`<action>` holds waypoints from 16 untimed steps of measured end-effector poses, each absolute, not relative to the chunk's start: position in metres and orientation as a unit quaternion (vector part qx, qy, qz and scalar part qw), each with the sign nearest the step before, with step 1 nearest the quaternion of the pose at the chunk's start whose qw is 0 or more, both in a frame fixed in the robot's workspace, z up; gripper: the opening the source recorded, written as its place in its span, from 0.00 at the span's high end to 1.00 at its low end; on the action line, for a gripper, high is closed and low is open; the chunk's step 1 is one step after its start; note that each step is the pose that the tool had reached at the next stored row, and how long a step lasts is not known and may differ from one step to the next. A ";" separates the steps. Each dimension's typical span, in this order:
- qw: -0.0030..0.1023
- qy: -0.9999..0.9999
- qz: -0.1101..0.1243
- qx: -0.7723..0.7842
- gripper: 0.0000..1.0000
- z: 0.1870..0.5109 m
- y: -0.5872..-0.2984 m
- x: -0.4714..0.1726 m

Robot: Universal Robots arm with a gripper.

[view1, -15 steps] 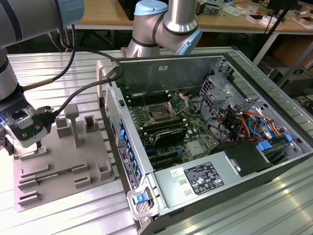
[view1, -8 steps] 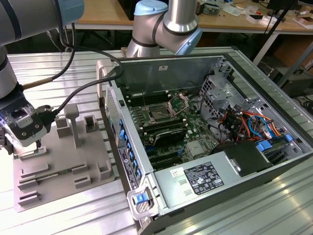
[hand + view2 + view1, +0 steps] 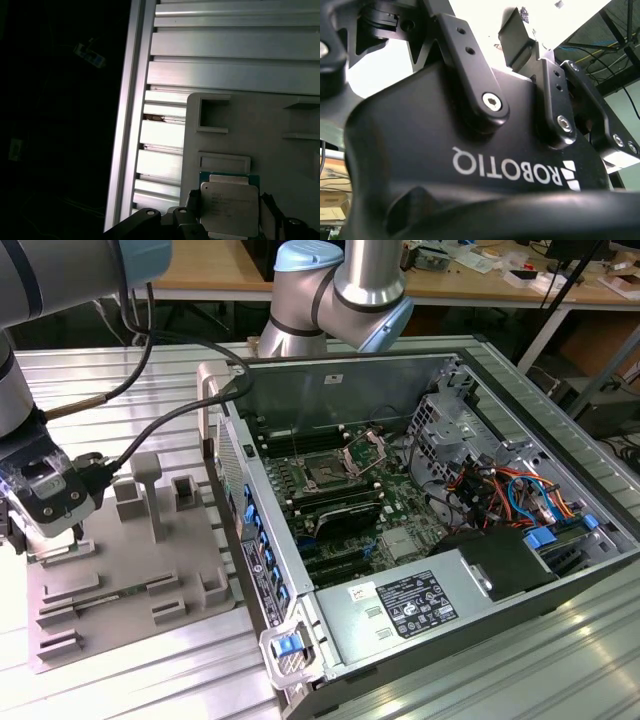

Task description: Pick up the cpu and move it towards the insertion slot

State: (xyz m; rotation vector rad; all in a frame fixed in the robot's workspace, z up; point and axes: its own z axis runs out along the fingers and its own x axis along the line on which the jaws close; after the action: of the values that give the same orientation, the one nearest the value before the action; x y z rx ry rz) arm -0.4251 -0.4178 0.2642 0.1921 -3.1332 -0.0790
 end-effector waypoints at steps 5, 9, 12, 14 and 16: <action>0.001 -0.998 -0.025 0.061 0.45 0.266 -0.418 -0.425; 0.001 -0.998 -0.025 0.061 0.45 0.268 -0.418 -0.425; 0.001 -0.998 -0.025 0.061 0.45 0.269 -0.418 -0.425; 0.001 -0.998 -0.025 0.061 0.45 0.271 -0.418 -0.425; 0.001 -0.998 -0.025 0.061 0.45 0.272 -0.418 -0.425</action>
State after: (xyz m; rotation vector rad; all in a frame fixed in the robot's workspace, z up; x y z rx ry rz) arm -0.4251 -0.4178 0.2715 0.1922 -3.1333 -0.0791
